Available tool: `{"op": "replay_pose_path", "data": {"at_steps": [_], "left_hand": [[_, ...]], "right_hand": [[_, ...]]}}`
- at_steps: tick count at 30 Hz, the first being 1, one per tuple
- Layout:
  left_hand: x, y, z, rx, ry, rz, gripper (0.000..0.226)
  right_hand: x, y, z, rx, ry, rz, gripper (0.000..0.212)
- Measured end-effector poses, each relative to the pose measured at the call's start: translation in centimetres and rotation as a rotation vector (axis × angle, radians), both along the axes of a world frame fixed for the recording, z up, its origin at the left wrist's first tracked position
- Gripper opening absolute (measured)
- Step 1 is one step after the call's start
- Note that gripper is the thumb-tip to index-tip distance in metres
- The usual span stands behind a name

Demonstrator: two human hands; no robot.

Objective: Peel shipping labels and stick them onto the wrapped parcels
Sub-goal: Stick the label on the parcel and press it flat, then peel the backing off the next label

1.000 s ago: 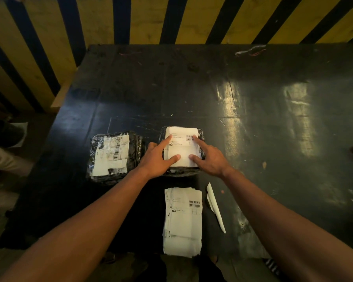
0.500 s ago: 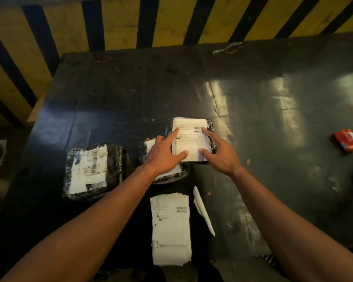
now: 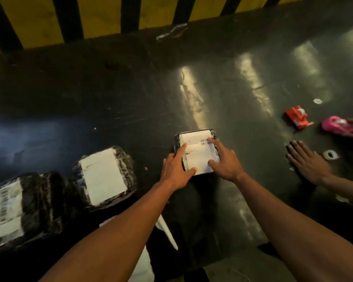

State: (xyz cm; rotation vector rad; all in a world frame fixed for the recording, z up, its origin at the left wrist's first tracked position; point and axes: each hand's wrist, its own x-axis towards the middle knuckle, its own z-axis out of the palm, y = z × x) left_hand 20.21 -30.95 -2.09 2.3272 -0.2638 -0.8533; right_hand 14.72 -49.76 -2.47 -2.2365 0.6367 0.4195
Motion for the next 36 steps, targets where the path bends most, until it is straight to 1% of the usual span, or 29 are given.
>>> {"op": "replay_pose_path", "data": {"at_steps": [3, 5, 10, 14, 19, 22, 25, 27, 32, 36], "left_hand": [[-0.1, -1.4, -1.6, 0.009, 0.043, 0.014, 0.098], [-0.3, -1.7, -2.3, 0.026, 0.040, 0.011, 0.098], [-0.5, -1.3, -2.3, 0.031, 0.007, -0.010, 0.094], [-1.3, 0.8, -0.6, -0.042, -0.060, -0.005, 0.087], [-3.9, 6.4, 2.0, -0.141, -0.183, -0.012, 0.069], [-6.6, 11.1, 3.4, -0.186, -0.226, 0.019, 0.059], [-9.5, 16.3, 3.9, -0.199, -0.263, 0.081, 0.053], [-11.2, 19.7, 3.7, -0.171, -0.273, 0.133, 0.052], [-15.3, 26.7, 1.6, 0.053, -0.271, 0.298, 0.046], [-17.9, 28.7, -0.4, 0.150, -0.211, 0.329, 0.045]], "right_hand": [[0.1, -1.3, -1.6, -0.007, 0.042, 0.025, 0.081], [0.0, -1.8, -2.5, -0.008, 0.053, 0.044, 0.080], [-0.3, -1.3, -2.3, -0.082, 0.041, 0.101, 0.077], [-0.9, 0.7, -0.7, -0.234, -0.092, 0.086, 0.071], [-2.9, 5.2, 1.1, -0.225, -0.354, 0.115, 0.057], [-4.8, 9.2, 2.1, -0.193, -0.438, 0.189, 0.055], [-7.0, 13.1, 2.2, -0.165, -0.427, 0.286, 0.056], [-8.7, 15.7, 1.7, -0.127, -0.384, 0.327, 0.053], [-12.9, 21.3, 0.1, -0.009, -0.244, 0.389, 0.043], [-14.5, 24.8, -1.1, 0.043, -0.115, 0.341, 0.037]]}}
